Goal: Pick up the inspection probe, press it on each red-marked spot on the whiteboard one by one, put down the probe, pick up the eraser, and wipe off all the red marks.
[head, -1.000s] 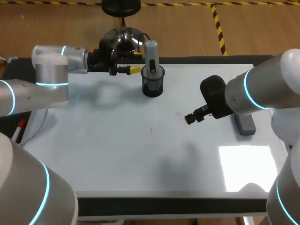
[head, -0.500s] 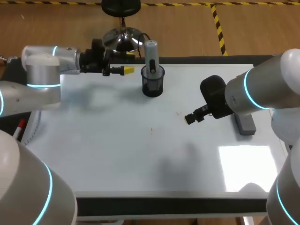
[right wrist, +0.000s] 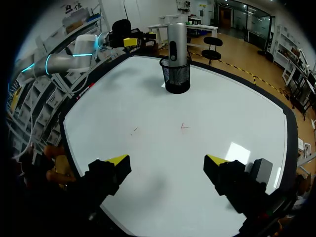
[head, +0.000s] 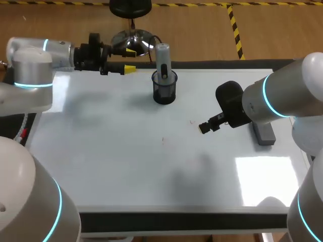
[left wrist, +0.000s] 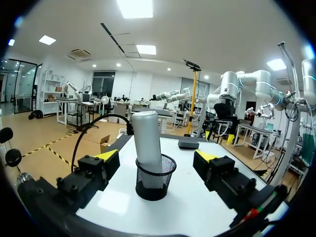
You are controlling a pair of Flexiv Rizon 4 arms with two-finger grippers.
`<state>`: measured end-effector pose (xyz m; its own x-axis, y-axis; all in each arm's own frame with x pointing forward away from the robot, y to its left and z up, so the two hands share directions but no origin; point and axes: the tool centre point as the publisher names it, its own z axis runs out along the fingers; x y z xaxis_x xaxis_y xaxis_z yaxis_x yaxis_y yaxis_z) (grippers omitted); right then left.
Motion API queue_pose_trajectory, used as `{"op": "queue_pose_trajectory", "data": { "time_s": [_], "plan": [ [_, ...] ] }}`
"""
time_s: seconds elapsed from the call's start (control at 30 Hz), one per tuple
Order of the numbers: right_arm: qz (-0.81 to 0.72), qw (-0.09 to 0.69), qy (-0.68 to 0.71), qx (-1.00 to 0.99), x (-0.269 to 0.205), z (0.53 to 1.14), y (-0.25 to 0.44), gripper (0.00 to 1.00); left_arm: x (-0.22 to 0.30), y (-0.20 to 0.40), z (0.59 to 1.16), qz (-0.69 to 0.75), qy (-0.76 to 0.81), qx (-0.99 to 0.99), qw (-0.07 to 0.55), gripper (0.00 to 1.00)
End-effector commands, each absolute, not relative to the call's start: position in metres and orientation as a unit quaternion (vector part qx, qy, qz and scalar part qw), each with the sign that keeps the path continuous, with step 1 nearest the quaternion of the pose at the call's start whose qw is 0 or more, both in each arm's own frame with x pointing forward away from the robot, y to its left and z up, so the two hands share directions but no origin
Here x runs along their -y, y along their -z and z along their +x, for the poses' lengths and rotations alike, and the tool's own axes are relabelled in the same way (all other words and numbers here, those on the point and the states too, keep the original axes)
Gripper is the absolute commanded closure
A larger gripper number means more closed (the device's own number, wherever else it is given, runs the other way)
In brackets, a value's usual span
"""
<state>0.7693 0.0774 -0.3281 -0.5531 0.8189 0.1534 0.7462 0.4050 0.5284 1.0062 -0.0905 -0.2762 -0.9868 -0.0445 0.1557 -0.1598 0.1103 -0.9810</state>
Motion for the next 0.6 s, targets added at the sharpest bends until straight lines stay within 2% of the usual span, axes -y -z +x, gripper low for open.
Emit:
{"op": "queue_pose_trajectory", "data": {
  "time_s": [0.03, 0.6],
  "plan": [
    [0.468, 0.064, -0.280, -0.836, -0.076, 0.769, 0.328, 0.00, 0.080, 0.262, 0.993, 0.099, -0.644, 0.759, 0.011, 0.00],
    [0.468, 0.064, -0.280, -0.836, -0.076, 0.769, 0.328, 0.00, 0.056, 0.232, 0.968, 0.125, -0.599, 0.790, -0.026, 0.00]
  ]
}}
